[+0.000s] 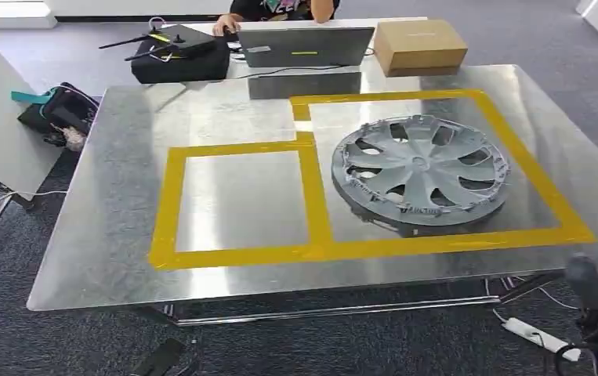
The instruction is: Take the parts from the cabinet and place them on the table.
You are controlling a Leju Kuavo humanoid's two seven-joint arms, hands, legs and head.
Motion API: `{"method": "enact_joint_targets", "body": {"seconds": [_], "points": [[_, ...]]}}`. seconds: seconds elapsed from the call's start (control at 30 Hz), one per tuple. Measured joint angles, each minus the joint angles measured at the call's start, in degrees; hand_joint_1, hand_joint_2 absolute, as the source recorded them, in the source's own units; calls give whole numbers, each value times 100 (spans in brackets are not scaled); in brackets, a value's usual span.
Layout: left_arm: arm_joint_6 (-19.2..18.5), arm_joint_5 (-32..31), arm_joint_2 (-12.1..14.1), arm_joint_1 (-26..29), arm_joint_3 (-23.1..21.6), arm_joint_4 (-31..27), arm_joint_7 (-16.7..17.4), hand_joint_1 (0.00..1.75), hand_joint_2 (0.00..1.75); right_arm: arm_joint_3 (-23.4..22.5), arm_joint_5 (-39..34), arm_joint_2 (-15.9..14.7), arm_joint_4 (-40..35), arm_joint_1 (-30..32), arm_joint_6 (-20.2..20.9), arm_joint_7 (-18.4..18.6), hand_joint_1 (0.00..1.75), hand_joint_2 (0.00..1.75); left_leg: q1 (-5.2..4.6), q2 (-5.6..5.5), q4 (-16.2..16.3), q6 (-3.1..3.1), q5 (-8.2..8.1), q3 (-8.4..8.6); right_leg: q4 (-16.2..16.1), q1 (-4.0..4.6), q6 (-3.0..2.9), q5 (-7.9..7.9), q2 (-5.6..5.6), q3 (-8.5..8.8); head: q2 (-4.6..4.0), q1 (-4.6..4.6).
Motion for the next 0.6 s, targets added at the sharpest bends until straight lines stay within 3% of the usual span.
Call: {"method": "enact_joint_targets", "body": {"seconds": [0.33,0.6], "points": [[-81,52,11,-4,100,0,116,0,0,-162,161,314,-92,419,-46,-7,0,0,-25,0,9,22,-16,3,-2,-27,14,2,1,6,0,-2],[-116,50,33,-4,155,0,179,0,0,-188,201,410,-135,433,-57,-13,0,0,-70,1,75,128,-88,3,-17,-67,100,-36,2,48,0,-2]]}}
